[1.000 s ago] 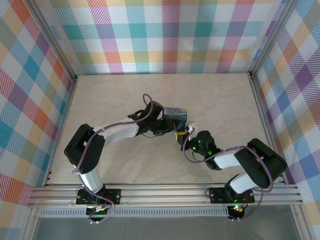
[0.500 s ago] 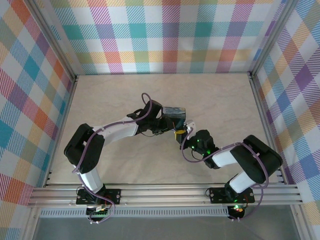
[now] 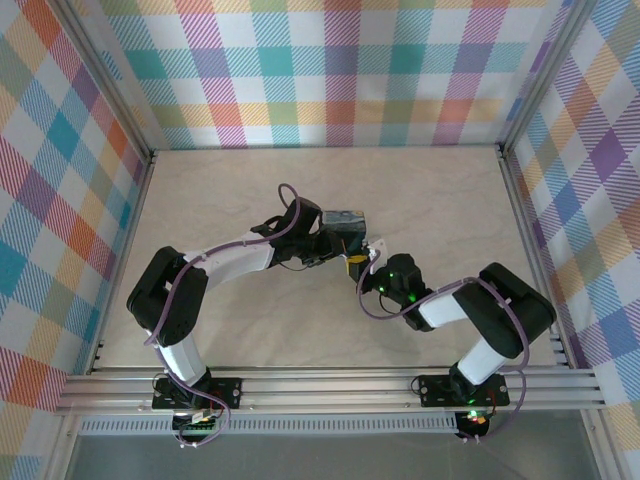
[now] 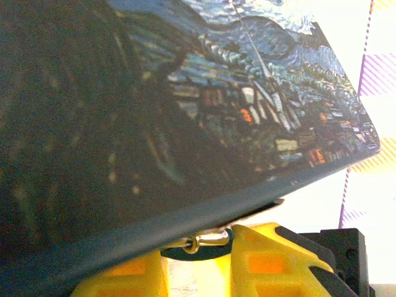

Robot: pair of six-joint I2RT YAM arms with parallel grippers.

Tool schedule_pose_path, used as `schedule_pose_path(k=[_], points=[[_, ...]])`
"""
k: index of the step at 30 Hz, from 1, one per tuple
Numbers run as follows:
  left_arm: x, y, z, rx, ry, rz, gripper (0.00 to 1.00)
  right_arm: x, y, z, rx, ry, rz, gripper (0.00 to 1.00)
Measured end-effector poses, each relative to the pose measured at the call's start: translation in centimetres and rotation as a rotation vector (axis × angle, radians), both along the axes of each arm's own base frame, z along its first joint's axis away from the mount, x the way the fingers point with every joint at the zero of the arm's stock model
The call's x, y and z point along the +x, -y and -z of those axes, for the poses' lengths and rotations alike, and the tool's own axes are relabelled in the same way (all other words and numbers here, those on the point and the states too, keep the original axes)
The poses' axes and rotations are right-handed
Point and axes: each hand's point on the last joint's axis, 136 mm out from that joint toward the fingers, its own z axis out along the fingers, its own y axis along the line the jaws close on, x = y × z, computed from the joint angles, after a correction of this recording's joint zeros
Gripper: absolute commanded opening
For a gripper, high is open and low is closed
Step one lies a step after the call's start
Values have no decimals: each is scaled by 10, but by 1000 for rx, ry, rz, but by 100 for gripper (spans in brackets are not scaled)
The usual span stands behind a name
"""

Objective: Unlock the padlock with the key

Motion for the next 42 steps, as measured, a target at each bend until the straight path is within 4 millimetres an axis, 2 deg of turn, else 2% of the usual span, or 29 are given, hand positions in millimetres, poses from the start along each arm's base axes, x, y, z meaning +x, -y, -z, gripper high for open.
schedule_pose_path(k=[12,42], points=[[4,-2,0,-2,-9,-41,0,5,-5,3,9,-1,-7,2],[9,0,-4,-11,17,-52,0,15,-8,-8,18,-3,-6,1]])
